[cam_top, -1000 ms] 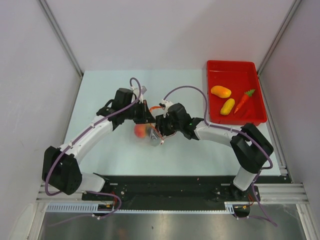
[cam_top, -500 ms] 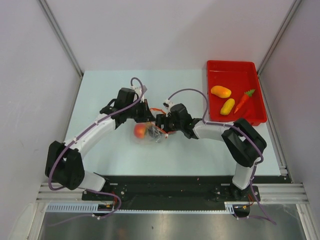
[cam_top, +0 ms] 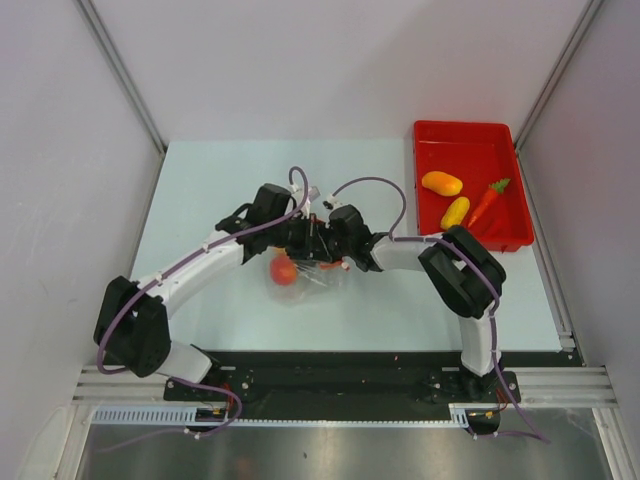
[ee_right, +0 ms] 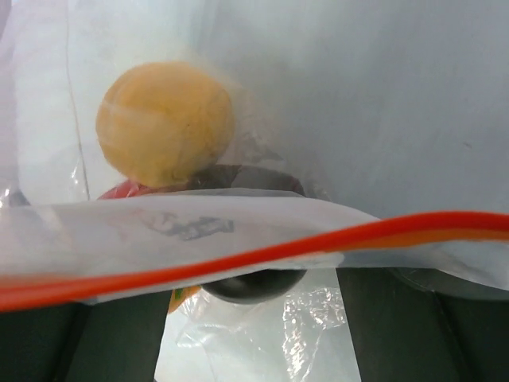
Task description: Open the zip-top bag and remove the fake food
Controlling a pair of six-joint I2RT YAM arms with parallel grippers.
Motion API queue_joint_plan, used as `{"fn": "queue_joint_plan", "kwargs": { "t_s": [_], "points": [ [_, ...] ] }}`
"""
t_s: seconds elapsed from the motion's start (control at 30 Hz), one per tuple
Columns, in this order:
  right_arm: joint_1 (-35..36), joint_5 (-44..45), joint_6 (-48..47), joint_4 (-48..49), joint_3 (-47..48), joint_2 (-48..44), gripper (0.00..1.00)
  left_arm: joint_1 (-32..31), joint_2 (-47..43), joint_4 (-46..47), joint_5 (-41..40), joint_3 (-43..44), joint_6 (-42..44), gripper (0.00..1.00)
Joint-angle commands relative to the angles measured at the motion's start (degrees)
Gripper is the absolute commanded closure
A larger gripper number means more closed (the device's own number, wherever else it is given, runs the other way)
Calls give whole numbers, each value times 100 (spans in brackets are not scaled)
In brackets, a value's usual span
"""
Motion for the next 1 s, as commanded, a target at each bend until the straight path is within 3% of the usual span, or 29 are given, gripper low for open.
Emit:
{"fn": "queue_joint_plan", "kwargs": {
  "t_s": [0.0, 0.3, 0.7, 0.97],
  "points": [
    [-16, 493, 174, -146, 334, 408, 24, -32, -131, -11, 492, 143, -10, 100],
    [-34, 45, 41, 39, 62, 154, 60, 74, -324, -362, -201, 134, 140, 100],
    [28, -543, -872, -1120, -211, -1191, 72, 478, -667, -459, -721, -296, 377, 100],
    [195, -254, -1242, -1841, -808, -2324, 75, 654, -711, -521, -739, -314, 517, 100]
  ]
}}
